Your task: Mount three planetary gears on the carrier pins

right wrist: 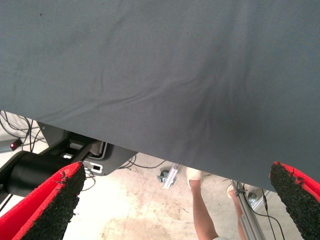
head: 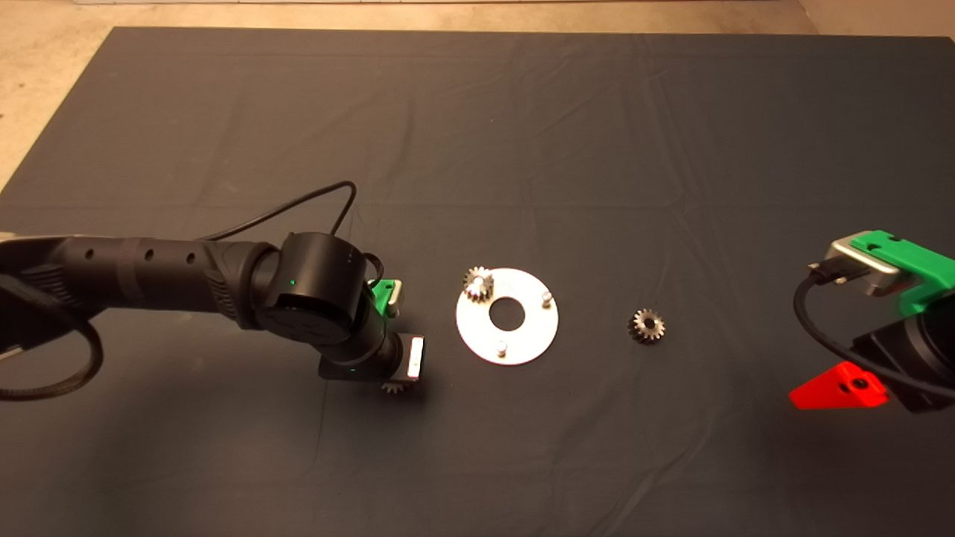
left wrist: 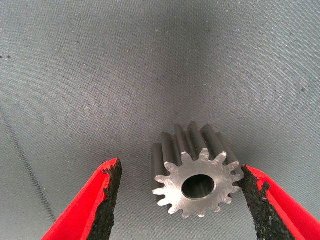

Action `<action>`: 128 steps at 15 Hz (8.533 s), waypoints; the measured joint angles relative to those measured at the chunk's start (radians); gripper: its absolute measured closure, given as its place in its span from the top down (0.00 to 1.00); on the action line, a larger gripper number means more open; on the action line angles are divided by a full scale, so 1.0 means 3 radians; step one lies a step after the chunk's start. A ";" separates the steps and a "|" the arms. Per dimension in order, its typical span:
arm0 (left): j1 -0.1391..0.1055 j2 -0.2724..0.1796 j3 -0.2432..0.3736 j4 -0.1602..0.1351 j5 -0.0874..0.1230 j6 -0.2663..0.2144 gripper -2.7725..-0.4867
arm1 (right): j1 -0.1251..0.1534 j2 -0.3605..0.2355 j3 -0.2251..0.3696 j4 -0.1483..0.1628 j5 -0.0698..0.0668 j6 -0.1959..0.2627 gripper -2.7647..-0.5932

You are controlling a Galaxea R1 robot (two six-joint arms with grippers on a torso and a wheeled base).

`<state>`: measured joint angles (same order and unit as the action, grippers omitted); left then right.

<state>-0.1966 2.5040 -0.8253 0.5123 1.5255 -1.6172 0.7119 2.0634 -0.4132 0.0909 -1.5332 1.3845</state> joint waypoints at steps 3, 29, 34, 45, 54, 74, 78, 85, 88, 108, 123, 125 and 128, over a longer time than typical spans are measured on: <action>0.0000 0.0000 0.0003 0.0000 0.0000 -0.0001 0.51 | 0.0000 0.0000 0.0000 0.0000 0.0000 0.0000 0.99; 0.0027 0.0072 0.0032 -0.0001 0.0006 -0.0029 0.26 | 0.0000 0.0000 0.0000 0.0000 0.0000 0.0000 0.99; 0.0027 0.0078 0.0027 -0.0001 0.0004 -0.0028 0.24 | 0.0000 0.0000 0.0000 0.0000 0.0000 0.0000 0.99; 0.0024 0.0087 0.0009 -0.0023 0.0006 -0.0026 0.19 | 0.0000 -0.0001 0.0000 0.0000 0.0000 0.0000 0.99; -0.0375 0.0391 -0.0021 -0.0462 0.0006 -0.0029 0.17 | 0.0000 -0.0009 0.0000 0.0000 -0.0001 0.0000 0.99; -0.0585 0.1148 -0.0350 -0.0650 0.0006 0.0112 0.17 | 0.0000 -0.0009 0.0000 0.0003 -0.0001 0.0000 0.99; -0.0585 0.1248 -0.0545 -0.0650 0.0006 -0.0003 0.17 | 0.0000 -0.0009 0.0000 0.0003 0.0000 0.0000 0.99; -0.0585 0.1318 -0.0677 -0.0650 0.0004 -0.0180 0.17 | 0.0000 -0.0007 0.0000 0.0003 0.0000 0.0000 0.99; -0.0585 0.1333 -0.0687 -0.0647 0.0004 -0.0218 0.17 | 0.0000 -0.0008 0.0000 0.0004 0.0000 0.0000 0.99; -0.0582 0.1313 -0.0713 -0.0492 0.0004 -0.0257 0.17 | 0.0000 -0.0009 0.0000 0.0004 0.0000 0.0000 0.99; -0.0581 0.1198 -0.0572 -0.0352 0.0006 -0.0268 0.17 | 0.0000 -0.0010 0.0000 0.0004 0.0000 0.0000 0.99; -0.0572 0.1194 -0.0549 -0.0326 0.0004 -0.0271 0.17 | 0.0000 -0.0010 0.0000 0.0005 0.0000 0.0000 0.99; -0.0531 0.1193 -0.0528 -0.0314 0.0004 -0.0305 0.17 | 0.0000 -0.0010 0.0000 0.0005 0.0000 0.0000 0.99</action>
<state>-0.3560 2.8619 -0.9836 0.4181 1.5268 -1.7087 0.7119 2.0604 -0.4132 0.0923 -1.5332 1.3845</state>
